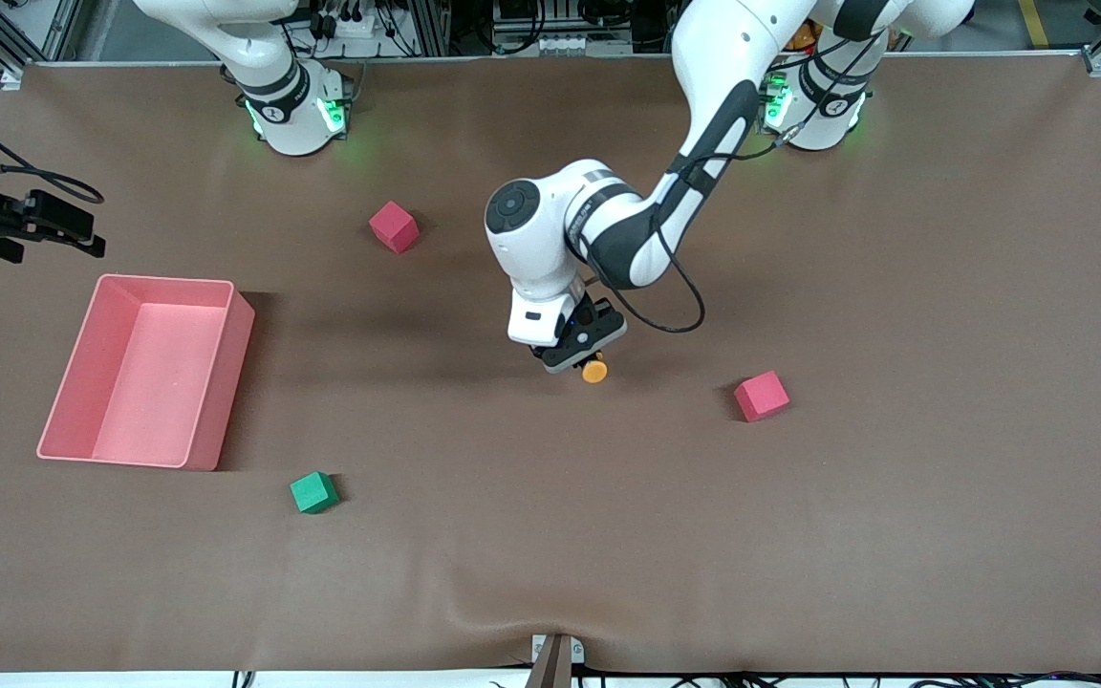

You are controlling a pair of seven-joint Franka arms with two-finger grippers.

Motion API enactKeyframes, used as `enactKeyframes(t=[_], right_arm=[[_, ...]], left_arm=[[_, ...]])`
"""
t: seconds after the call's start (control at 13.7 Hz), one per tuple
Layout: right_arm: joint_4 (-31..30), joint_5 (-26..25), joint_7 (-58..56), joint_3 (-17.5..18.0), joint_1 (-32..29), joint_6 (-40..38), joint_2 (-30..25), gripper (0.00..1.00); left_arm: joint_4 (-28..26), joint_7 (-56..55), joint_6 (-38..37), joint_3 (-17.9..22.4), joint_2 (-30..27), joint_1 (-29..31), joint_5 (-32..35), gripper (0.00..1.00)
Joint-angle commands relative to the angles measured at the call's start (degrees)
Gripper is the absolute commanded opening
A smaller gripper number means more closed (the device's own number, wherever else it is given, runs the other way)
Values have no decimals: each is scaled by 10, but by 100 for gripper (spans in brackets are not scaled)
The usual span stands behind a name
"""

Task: Place and upright button with both arms
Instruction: 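Lift the button with the left gripper and carry it a short way, then lower the button upright onto the table with the left gripper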

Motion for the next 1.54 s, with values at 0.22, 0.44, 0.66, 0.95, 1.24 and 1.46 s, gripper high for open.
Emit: enactKeyframes(t=[0.22,0.44,0.66,0.95,1.24,1.46], right_arm=[[8,4,1,2,-8,-2,2,100],[8,4,1,2,-7,-2,2,100],[7,4,1,2,-7,0,3,100],[7,4,1,2,-7,1,3,100],[7,4,1,2,-6,4,4,100],[7,4,1,2,-4,5,4,100]], left_arm=[[4,-165,-49,38,-1,-86,113,5],[3,-217,-64,58,15,-127,182,0],[3,-251,-76,59,15,-141,218,0],[3,-327,-75,57,42,-152,292,0],[4,-393,-75,58,72,-175,340,0],[3,-434,-75,56,93,-182,393,0]])
